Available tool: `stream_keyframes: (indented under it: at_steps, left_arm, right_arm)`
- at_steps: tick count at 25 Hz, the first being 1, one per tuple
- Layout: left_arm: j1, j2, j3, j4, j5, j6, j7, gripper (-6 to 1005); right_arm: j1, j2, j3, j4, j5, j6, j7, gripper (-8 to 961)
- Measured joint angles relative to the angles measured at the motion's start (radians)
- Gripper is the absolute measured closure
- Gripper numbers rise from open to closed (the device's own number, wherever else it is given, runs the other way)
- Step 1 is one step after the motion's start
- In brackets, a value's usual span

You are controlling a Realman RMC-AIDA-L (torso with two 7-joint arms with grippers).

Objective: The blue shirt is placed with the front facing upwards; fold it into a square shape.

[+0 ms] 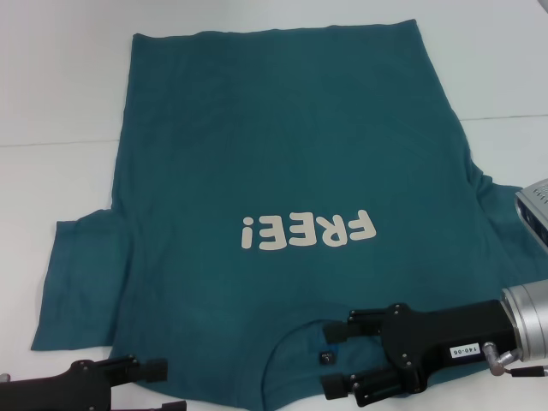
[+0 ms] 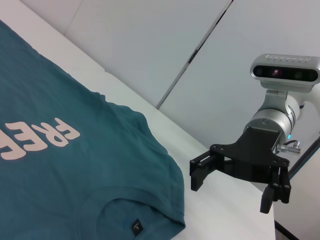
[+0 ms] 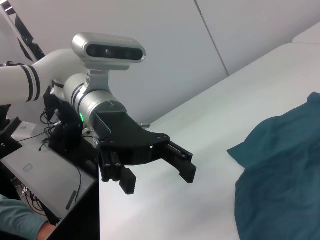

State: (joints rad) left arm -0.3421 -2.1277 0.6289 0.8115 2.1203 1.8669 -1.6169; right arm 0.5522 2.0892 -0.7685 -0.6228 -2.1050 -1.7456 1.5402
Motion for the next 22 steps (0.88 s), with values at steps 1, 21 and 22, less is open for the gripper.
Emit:
stream_keyframes:
  at_steps: [1,21,22]
  left_arm:
    - [0.000,0.000,0.000,0.000,0.000,0.000,0.000,99]
    - [-0.013,0.004,-0.013,0.003,-0.001,-0.003,-0.100,100]
    - [-0.019,0.008,-0.020,0.006,-0.004,-0.005,-0.147,100]
  right_arm:
    - [0.000,0.000,0.000,0.000,0.000,0.001,0.000,8]
    - [0.000,-0.002,0.000,0.014,-0.004,0.006,-0.001,8]
    - [0.000,-0.002,0.001,0.014,-0.003,0.007,0.001,8]
